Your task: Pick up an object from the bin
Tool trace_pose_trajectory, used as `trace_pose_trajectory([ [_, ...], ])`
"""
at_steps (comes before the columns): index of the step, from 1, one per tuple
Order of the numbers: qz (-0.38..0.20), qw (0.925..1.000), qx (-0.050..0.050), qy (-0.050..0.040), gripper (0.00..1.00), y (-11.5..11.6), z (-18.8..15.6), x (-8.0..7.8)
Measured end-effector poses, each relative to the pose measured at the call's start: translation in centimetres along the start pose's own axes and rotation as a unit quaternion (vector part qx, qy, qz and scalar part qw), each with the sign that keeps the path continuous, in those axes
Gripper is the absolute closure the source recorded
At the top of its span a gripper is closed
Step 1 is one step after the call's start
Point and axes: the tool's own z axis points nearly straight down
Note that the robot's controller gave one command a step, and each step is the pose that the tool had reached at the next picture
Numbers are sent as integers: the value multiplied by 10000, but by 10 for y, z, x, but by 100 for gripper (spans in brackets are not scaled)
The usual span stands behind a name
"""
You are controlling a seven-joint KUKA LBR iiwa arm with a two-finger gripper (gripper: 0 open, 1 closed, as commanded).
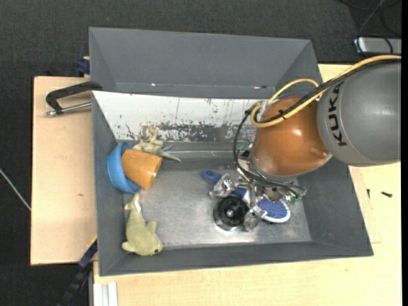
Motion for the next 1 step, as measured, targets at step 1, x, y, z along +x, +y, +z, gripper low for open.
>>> trace_pose_trajectory([
  [1,-2,10000,11,-26,100,0,-2,-2],
])
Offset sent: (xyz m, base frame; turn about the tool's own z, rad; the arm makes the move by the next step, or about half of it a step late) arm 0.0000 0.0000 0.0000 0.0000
